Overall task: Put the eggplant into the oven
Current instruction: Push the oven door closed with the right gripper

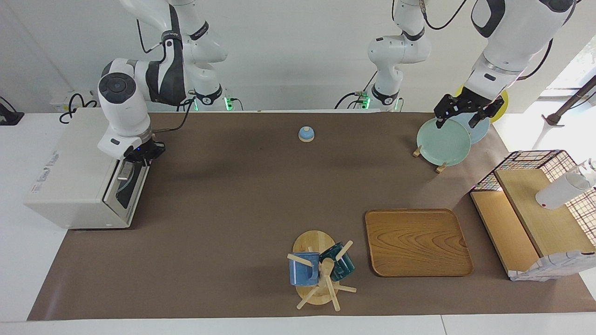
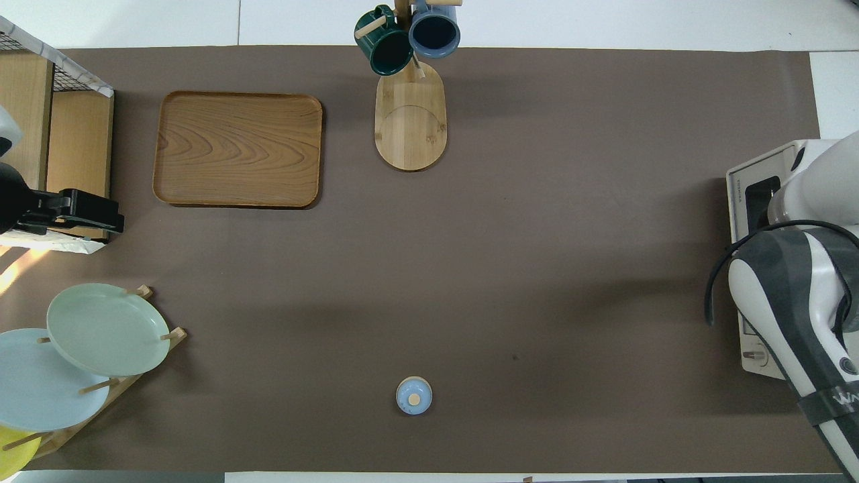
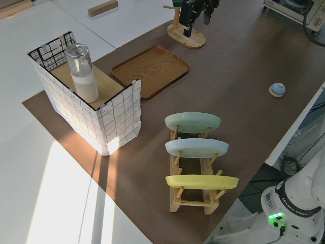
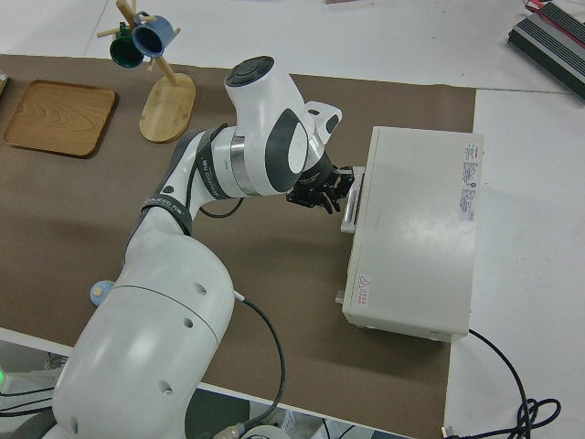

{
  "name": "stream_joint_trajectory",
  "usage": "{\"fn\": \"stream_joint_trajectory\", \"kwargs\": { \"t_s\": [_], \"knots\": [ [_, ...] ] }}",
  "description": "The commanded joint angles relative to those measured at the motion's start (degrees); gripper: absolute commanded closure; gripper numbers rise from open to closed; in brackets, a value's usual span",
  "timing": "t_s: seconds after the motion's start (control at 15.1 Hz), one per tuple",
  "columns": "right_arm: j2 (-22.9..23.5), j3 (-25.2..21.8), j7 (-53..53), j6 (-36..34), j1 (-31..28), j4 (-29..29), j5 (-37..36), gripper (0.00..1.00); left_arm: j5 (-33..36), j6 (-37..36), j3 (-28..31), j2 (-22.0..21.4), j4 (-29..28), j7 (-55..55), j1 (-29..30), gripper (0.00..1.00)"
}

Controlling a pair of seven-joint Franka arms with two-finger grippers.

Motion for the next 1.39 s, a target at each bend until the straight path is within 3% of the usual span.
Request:
{"fn": "stream_joint_trajectory", "kwargs": {
  "t_s": [0.0, 0.13, 0.27, 0.46, 0.93, 1.33],
  "knots": [
    [-0.13, 0.63, -1.10, -3.90, -0.01, 3.96, 1.48, 0.32, 0.93, -0.68, 0.15, -0.39, -0.09, 0.82, -0.01, 0.00],
    [-0.83, 0.90, -0.66, -5.66, 0.34, 7.29, 6.39, 0.00, 0.93, -0.68, 0.24, -0.39, -0.09, 0.82, -0.01, 0.00],
    [-0.40, 1.94, -0.13, -9.61, 0.43, 13.88, 11.75, 0.00, 0.93, -0.68, 0.24, -0.39, -0.09, 0.82, -0.01, 0.00],
    [-0.31, 4.58, 3.30, -13.13, 0.34, 18.55, 13.80, 0.00, 0.93, -0.68, 0.24, -0.39, -0.09, 0.82, -0.01, 0.00],
    [-2.33, 4.86, 3.47, -14.29, 0.25, 16.89, 14.24, 0.00, 1.02, -0.68, 0.24, -0.39, -0.09, 0.82, -0.01, 0.00],
    [-2.15, 2.92, 8.48, -13.85, 3.50, 18.12, 15.56, 0.00, 0.93, -0.68, 0.24, -0.39, -0.09, 0.82, -0.01, 0.00]
  ]
}}
